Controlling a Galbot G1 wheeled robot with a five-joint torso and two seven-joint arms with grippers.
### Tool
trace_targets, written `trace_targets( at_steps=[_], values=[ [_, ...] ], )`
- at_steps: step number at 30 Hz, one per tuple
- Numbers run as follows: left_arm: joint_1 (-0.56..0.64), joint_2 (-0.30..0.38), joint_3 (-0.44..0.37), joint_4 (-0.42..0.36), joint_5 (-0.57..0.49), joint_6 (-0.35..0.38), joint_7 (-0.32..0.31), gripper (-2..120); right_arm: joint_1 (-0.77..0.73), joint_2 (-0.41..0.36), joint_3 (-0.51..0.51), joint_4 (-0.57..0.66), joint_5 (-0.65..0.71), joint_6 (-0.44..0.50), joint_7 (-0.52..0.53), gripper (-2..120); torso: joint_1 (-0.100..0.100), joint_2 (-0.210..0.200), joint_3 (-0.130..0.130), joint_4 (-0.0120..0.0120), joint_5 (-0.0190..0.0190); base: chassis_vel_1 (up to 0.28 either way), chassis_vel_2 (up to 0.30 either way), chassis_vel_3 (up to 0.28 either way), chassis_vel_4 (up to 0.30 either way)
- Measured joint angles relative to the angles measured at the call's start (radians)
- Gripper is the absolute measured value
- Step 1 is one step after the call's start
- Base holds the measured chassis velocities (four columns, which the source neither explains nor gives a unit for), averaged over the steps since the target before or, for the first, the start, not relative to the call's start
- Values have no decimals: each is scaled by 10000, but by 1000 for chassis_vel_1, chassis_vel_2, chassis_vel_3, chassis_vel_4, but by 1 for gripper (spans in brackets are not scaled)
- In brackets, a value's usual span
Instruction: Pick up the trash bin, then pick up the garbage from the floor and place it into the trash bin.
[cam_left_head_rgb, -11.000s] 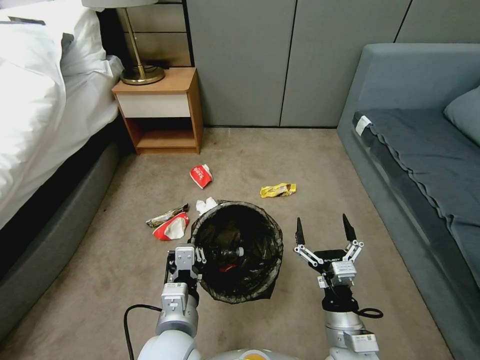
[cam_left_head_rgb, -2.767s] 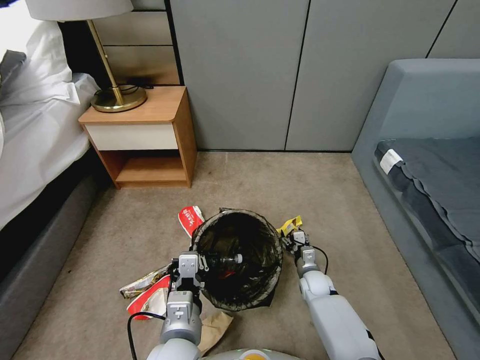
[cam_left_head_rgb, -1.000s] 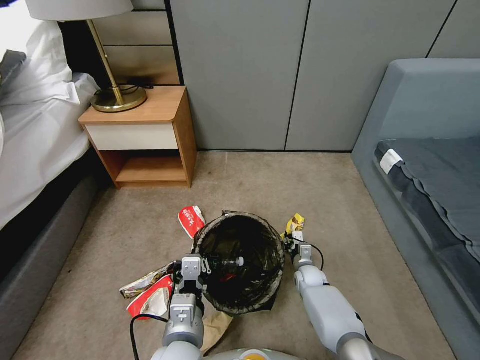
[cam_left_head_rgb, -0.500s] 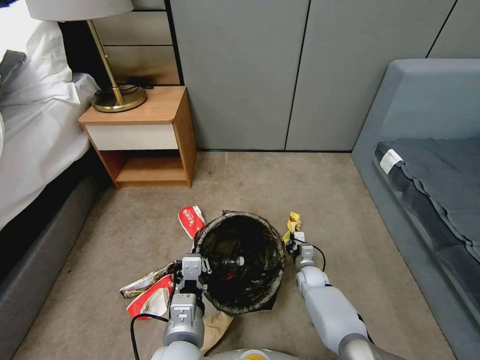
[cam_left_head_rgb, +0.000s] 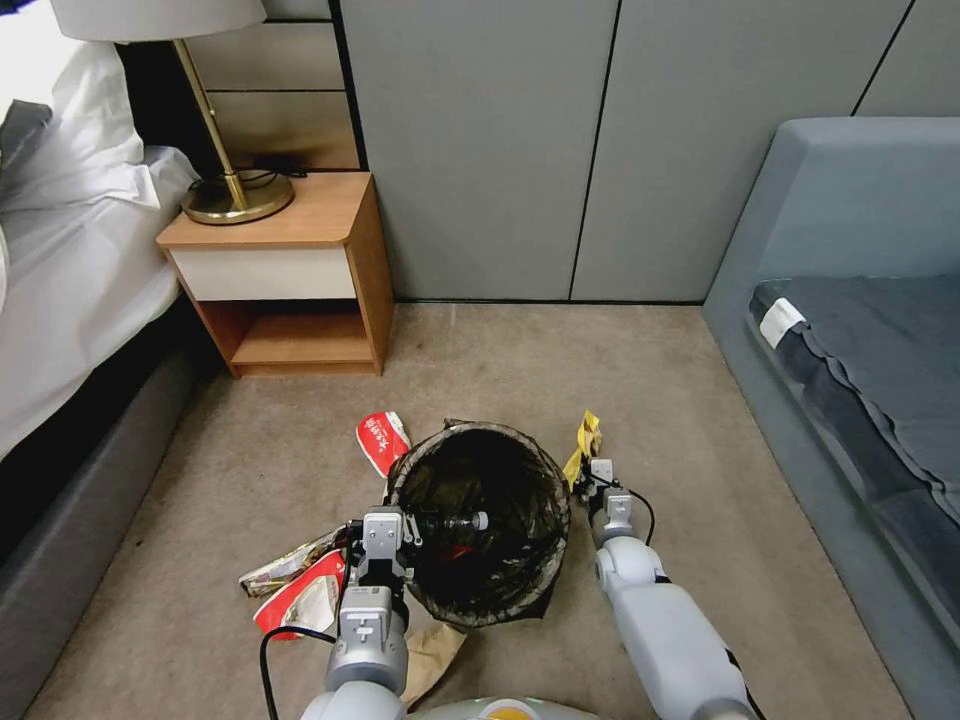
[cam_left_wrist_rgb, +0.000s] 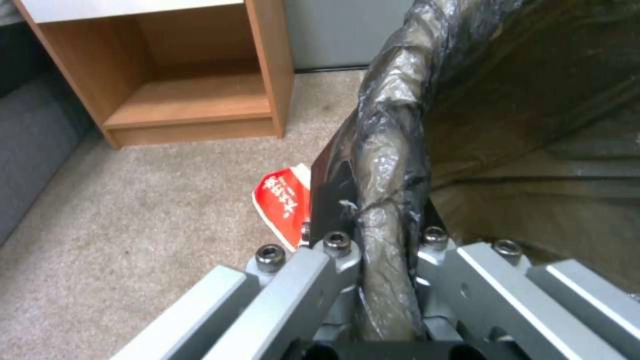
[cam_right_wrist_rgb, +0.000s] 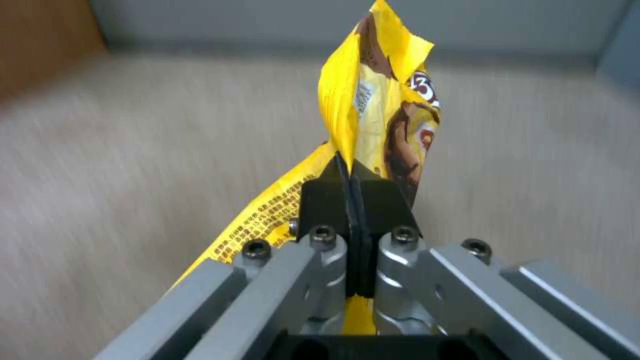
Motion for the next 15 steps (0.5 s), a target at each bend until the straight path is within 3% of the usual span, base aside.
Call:
trace_targets(
  at_steps=[1,4,5,8,9,11,15],
  values=[
    [0,0,0,0,0,0,0,0,0,0,0,0,0,0,0,0,0,0,0,0,0,0,0,0,0],
    [-33,14,5,46,-15,4,7,0,-674,-131,-55,2182,-209,344,-235,0,0,0,0,0,-1,0,0,0,0],
    [-33,14,5,46,-15,4,7,0,-674,-131,-55,2182,-209,344,-235,0,0,0,0,0,-1,0,0,0,0],
    [-60,31,-8,64,-56,20,12,0,-1516,-267,-177,4710,-303,1036,-1016,0,0,-1,0,2,1,0,0,0,0],
    [-60,31,-8,64,-56,20,12,0,-1516,-267,-177,4710,-303,1036,-1016,0,0,-1,0,2,1,0,0,0,0],
    [-93,43,-24,81,-90,24,14,0,-2055,-355,-235,6085,-452,1898,-1899,0,0,0,-1,1,0,0,0,0,0],
    [-142,52,-60,128,-138,27,14,0,-2798,-524,-412,7329,-433,2524,-2849,0,0,0,-1,1,0,0,0,0,0]
  ],
)
